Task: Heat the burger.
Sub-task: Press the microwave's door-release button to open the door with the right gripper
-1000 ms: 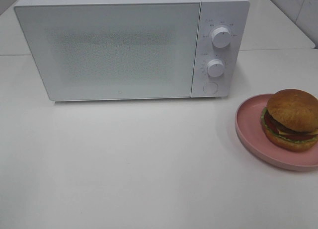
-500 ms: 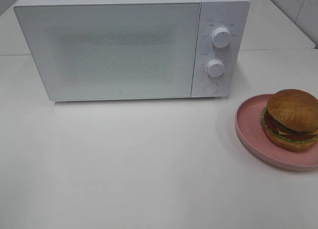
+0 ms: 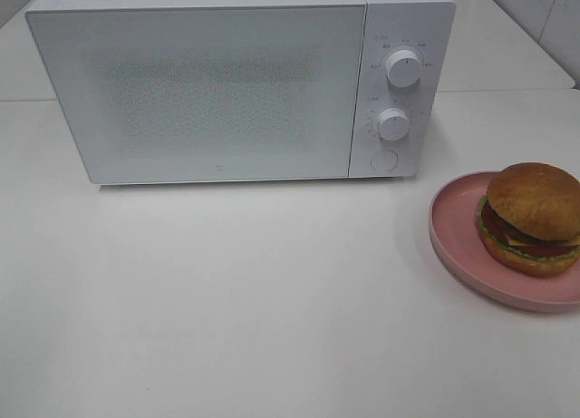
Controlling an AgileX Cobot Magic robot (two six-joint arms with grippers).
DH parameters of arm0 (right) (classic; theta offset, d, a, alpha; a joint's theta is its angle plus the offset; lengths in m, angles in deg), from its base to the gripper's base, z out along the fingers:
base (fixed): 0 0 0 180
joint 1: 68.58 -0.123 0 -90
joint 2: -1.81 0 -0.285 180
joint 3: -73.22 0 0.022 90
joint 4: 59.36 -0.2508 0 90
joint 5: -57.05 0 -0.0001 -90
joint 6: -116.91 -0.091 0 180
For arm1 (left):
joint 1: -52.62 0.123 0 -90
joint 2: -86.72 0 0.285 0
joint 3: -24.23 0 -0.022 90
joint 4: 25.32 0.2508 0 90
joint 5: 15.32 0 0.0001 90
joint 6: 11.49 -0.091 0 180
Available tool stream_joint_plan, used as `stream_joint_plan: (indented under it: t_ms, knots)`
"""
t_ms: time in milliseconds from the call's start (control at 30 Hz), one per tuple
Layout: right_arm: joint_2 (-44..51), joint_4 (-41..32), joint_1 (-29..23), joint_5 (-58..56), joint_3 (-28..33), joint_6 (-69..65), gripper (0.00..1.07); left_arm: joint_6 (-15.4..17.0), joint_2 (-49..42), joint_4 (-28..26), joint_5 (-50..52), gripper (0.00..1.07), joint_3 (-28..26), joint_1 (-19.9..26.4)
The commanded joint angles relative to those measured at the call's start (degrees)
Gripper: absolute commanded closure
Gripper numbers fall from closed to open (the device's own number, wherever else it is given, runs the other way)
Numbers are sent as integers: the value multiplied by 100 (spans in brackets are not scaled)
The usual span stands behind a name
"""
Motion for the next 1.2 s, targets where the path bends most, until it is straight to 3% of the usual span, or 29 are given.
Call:
stream_joint_plan:
  t_ms: [33, 467, 1200]
  knots:
    - [149, 6, 11, 17, 0, -6, 47, 23, -138, 0, 29, 106, 17, 29]
    - [-1129, -6, 11, 533, -155, 0, 47, 23, -138, 0, 29, 106, 17, 29]
    - [-4257, -11, 11, 4274, -160, -6, 50, 23, -138, 0, 29, 106, 17, 29]
